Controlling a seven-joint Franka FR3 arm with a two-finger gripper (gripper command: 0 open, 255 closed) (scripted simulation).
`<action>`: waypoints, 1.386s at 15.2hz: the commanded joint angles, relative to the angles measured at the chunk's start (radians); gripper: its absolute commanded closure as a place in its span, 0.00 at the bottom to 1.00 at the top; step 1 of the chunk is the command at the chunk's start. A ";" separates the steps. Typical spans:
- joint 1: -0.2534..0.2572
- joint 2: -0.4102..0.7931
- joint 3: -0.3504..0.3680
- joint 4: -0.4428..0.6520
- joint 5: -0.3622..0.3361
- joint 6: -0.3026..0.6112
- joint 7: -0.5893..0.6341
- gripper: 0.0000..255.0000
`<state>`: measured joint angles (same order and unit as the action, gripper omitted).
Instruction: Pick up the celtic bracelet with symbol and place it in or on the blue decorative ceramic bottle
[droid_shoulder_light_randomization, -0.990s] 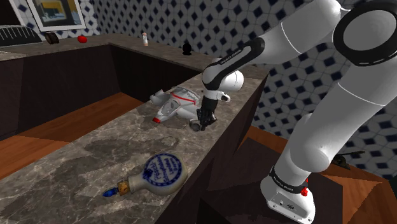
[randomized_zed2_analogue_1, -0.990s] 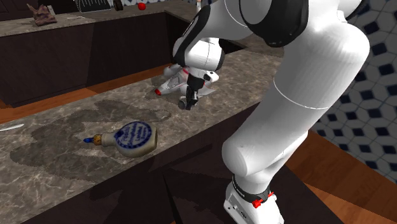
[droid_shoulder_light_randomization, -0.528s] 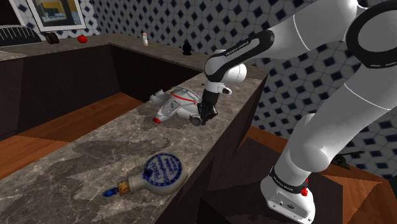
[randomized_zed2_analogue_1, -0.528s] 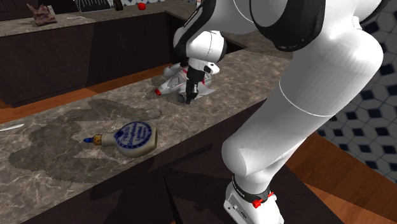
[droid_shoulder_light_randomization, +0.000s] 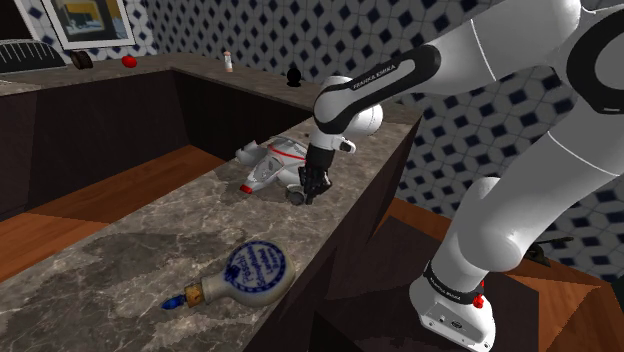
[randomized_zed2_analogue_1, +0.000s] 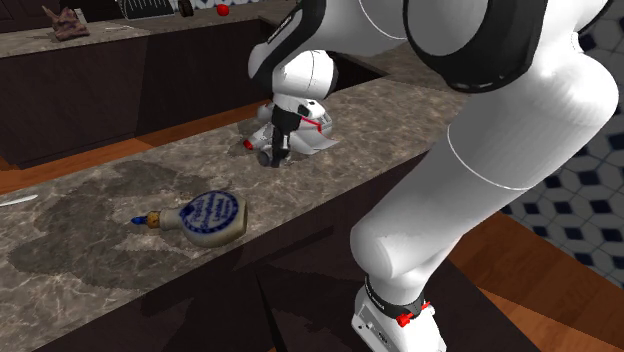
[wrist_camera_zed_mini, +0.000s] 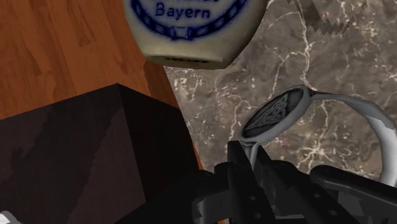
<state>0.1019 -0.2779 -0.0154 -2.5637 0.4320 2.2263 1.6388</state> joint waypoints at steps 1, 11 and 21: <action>0.027 -0.007 0.036 -0.003 0.018 0.014 0.050 1.00; 0.158 0.057 0.215 0.056 0.089 0.112 0.291 1.00; 0.232 0.194 0.333 0.153 0.080 0.219 0.466 1.00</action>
<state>0.3317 -0.0959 0.3146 -2.4117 0.5110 2.4319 2.1032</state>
